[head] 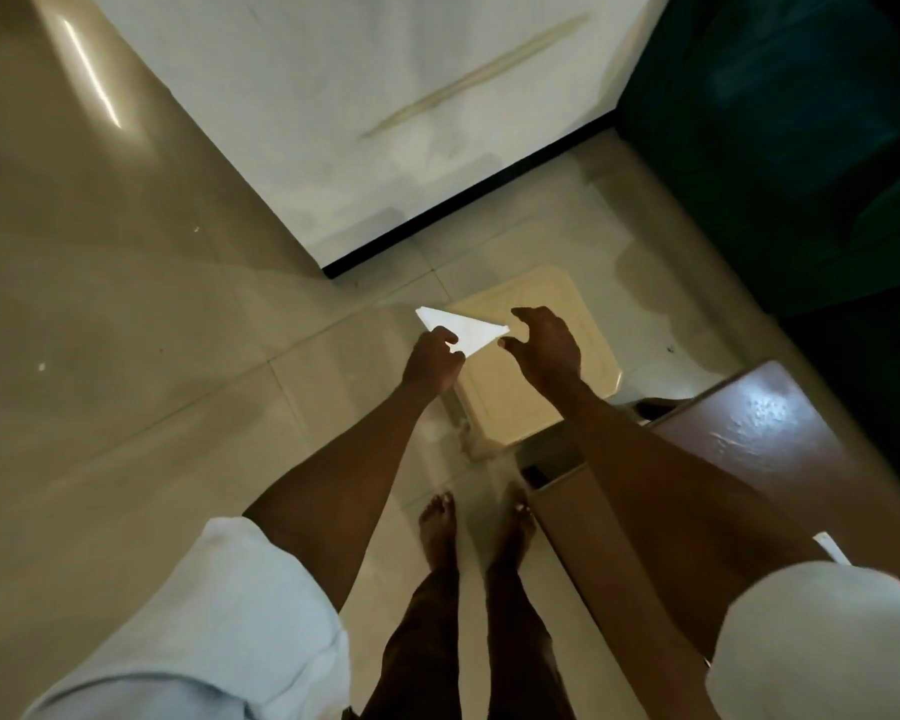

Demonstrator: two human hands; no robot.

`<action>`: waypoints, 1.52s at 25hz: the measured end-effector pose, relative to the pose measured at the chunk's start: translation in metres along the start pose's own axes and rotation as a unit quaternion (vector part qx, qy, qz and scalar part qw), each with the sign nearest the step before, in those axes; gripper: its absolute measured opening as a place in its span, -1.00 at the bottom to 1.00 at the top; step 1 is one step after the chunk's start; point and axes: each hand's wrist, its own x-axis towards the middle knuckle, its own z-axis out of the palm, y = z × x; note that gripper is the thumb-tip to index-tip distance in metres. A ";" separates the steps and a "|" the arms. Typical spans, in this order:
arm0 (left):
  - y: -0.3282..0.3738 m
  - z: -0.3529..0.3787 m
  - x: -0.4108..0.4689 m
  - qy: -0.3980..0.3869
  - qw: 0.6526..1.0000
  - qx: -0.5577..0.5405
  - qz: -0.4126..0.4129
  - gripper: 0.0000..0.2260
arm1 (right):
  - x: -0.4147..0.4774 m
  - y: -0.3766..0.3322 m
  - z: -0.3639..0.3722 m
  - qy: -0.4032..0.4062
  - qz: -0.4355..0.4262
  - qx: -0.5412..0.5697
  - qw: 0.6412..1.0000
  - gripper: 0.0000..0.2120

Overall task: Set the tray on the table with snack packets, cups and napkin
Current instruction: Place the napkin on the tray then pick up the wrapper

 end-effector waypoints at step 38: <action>0.029 0.079 0.010 -0.141 0.913 -0.372 -0.092 -0.48 | -0.006 0.089 0.006 0.065 0.121 0.266 0.954 -0.83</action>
